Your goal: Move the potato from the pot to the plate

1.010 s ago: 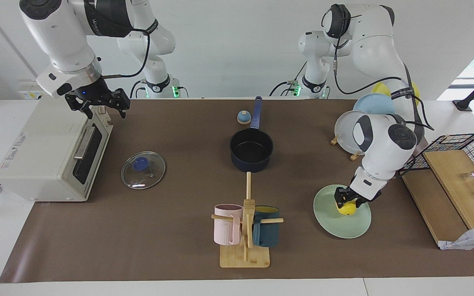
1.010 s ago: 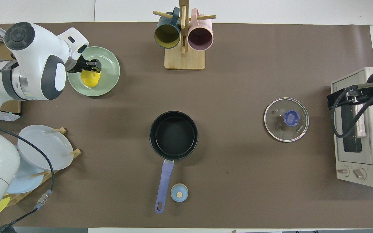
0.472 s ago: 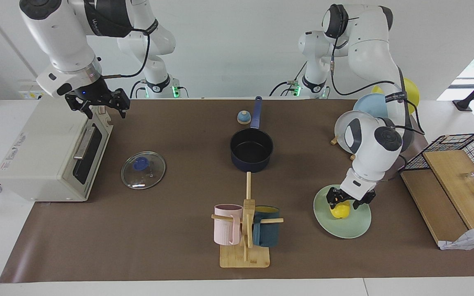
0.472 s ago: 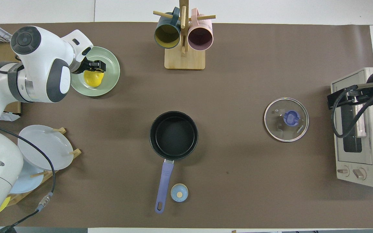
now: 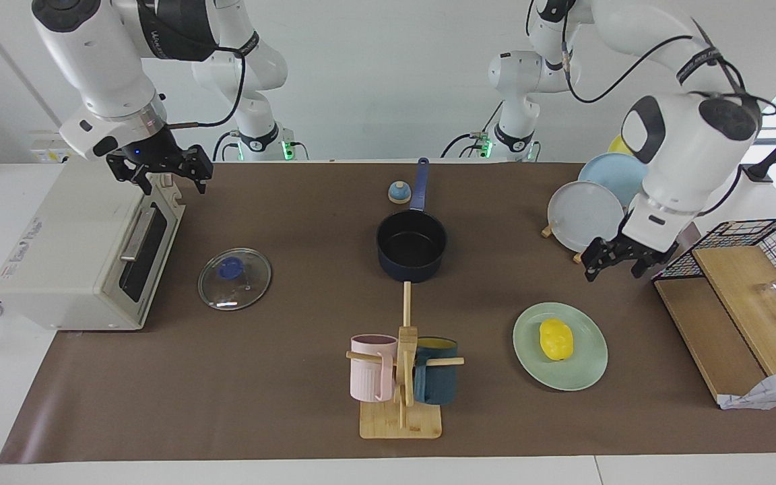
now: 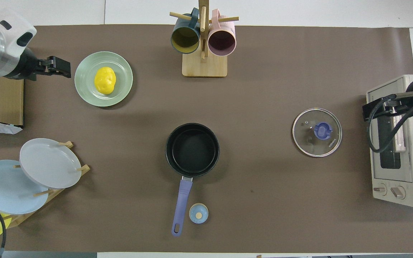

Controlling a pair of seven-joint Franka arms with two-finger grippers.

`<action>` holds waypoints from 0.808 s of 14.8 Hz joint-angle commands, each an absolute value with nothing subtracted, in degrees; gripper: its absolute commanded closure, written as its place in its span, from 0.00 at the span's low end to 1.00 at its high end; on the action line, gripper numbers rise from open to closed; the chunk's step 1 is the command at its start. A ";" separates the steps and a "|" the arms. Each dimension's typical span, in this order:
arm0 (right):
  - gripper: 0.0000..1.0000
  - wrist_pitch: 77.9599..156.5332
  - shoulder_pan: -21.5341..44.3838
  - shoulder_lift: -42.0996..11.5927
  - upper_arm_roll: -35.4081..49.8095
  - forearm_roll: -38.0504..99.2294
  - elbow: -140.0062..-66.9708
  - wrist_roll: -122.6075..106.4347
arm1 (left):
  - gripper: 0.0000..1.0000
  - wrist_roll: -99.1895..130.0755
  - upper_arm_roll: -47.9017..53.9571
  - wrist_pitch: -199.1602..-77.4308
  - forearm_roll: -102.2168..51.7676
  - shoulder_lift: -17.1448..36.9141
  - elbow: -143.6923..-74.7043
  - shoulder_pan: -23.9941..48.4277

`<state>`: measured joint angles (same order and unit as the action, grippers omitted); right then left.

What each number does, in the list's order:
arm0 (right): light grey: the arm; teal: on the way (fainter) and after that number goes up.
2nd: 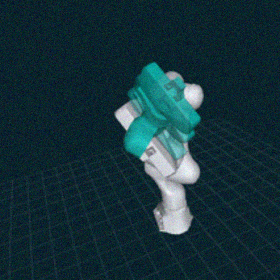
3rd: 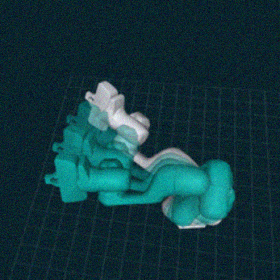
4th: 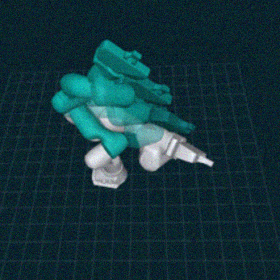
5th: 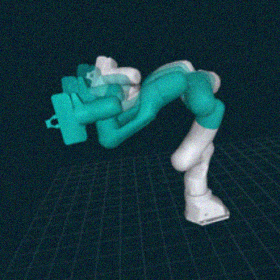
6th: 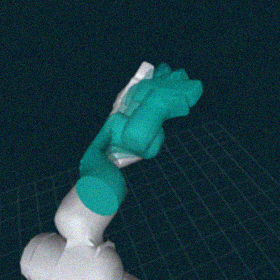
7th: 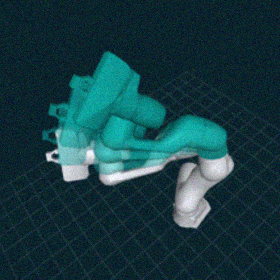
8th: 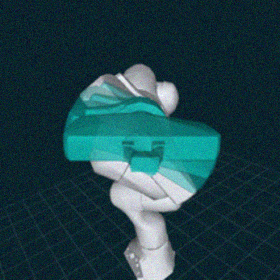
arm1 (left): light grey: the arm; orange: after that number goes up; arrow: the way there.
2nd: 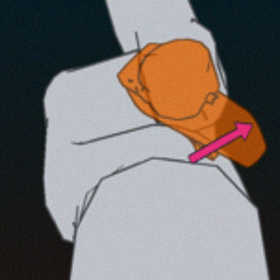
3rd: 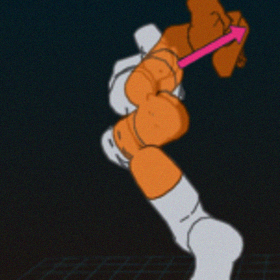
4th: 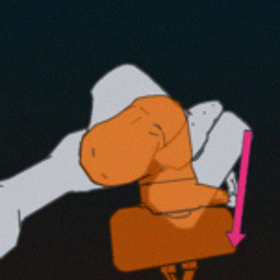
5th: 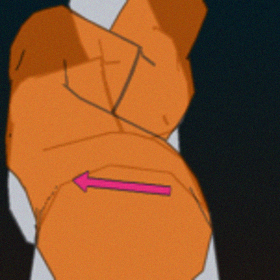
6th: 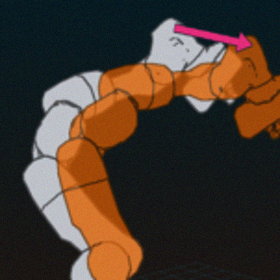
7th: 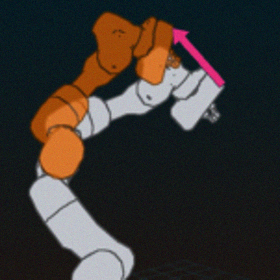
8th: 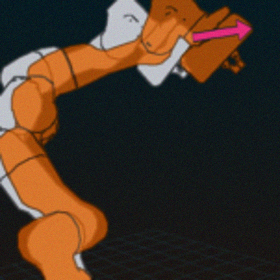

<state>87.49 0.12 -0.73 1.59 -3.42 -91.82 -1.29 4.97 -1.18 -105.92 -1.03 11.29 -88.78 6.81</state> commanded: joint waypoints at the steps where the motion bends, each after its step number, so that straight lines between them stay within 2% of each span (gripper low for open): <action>1: 0.00 86.75 -0.97 -1.23 2.37 -2.55 -90.79 -0.79 | 0.00 4.93 -0.97 -97.68 -0.53 3.54 -90.88 6.07; 5: 0.00 86.75 -0.97 -1.23 2.37 -2.55 -90.88 -0.79 | 0.00 1.67 -0.97 -89.57 -0.53 -4.03 -94.99 5.63; 8: 0.00 86.75 -0.97 -1.23 2.29 -2.46 -90.88 -0.79 | 0.00 2.46 -1.05 -90.78 -0.53 -7.90 -101.76 6.33; 10: 0.00 86.75 -0.97 -1.23 2.29 -2.46 -90.88 -0.79 | 0.00 2.46 -0.88 -92.54 -0.53 -9.40 -104.67 5.80; 12: 0.00 86.66 -0.97 -1.23 2.29 -2.55 -90.88 -0.79 | 0.00 1.85 -0.10 -93.25 -0.61 -8.53 -103.28 4.41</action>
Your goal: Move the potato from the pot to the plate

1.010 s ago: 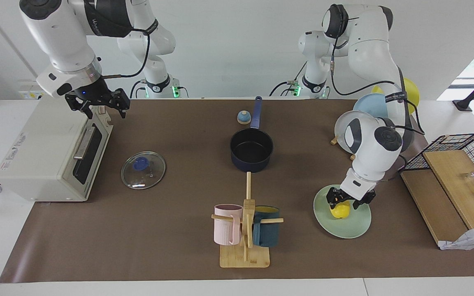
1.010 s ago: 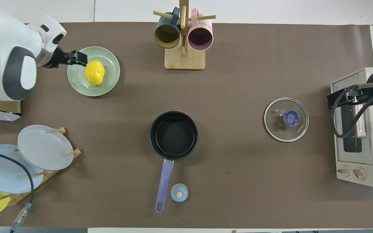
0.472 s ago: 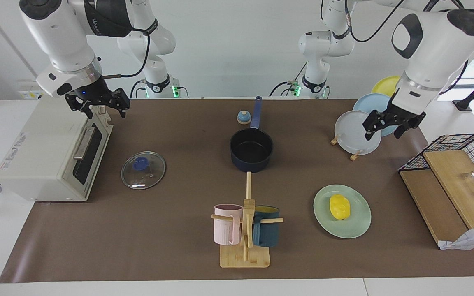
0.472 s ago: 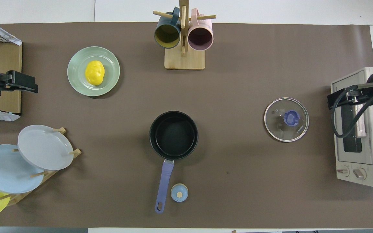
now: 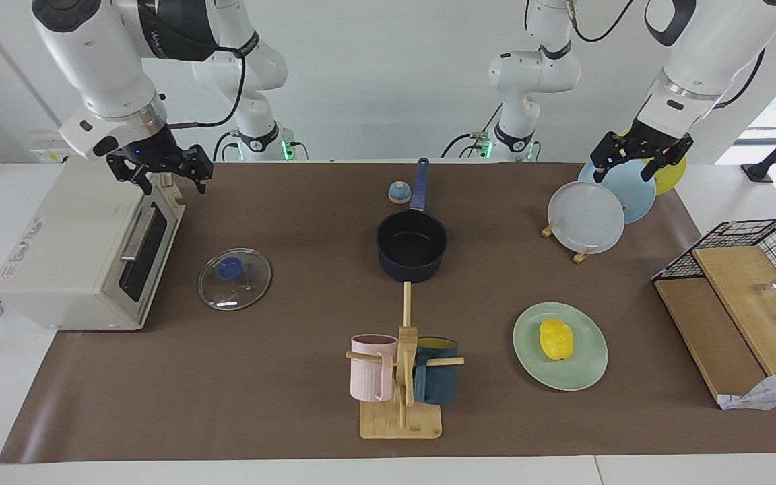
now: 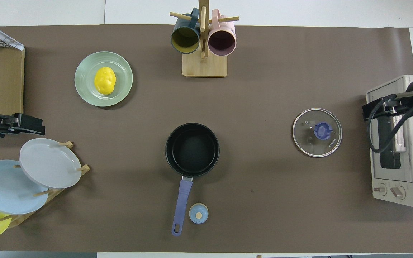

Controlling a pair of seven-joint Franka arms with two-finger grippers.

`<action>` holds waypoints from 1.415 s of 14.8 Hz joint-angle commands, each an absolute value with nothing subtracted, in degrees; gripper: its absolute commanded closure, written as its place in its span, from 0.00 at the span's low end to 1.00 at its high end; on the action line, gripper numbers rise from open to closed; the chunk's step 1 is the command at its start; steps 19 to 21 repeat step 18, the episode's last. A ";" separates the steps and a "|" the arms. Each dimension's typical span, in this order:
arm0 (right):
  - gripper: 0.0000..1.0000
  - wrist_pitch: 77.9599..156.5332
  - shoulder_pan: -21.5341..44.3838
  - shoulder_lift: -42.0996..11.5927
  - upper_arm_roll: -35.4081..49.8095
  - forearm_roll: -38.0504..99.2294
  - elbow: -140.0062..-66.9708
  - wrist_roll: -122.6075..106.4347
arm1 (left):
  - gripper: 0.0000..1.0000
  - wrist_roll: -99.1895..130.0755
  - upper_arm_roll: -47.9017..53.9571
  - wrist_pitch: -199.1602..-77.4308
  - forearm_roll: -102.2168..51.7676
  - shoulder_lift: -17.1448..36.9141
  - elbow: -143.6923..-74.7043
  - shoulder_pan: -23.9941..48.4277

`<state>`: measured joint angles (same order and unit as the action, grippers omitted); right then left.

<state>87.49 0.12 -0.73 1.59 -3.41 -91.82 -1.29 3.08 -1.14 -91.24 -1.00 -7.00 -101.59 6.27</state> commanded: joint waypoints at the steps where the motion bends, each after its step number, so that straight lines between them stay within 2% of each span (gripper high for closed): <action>1: 0.00 86.75 -0.97 -1.23 2.29 -2.55 -90.88 -0.79 | 0.00 1.85 1.39 -91.69 -0.62 -7.39 -100.57 2.74; 4: 0.00 86.75 -0.97 -1.23 2.29 -2.46 -90.79 -0.79 | 0.00 1.76 2.81 -83.78 -0.97 -3.44 -90.90 0.97; 9: 0.00 86.75 -0.97 -1.23 2.29 -2.55 -90.88 -0.79 | 0.00 1.93 4.21 -88.85 -1.05 -4.04 -95.97 0.27; 21: 0.00 86.75 -0.97 -1.23 2.29 -2.55 -90.88 -0.79 | 0.00 1.76 6.15 -88.68 -1.14 -4.04 -95.89 -1.50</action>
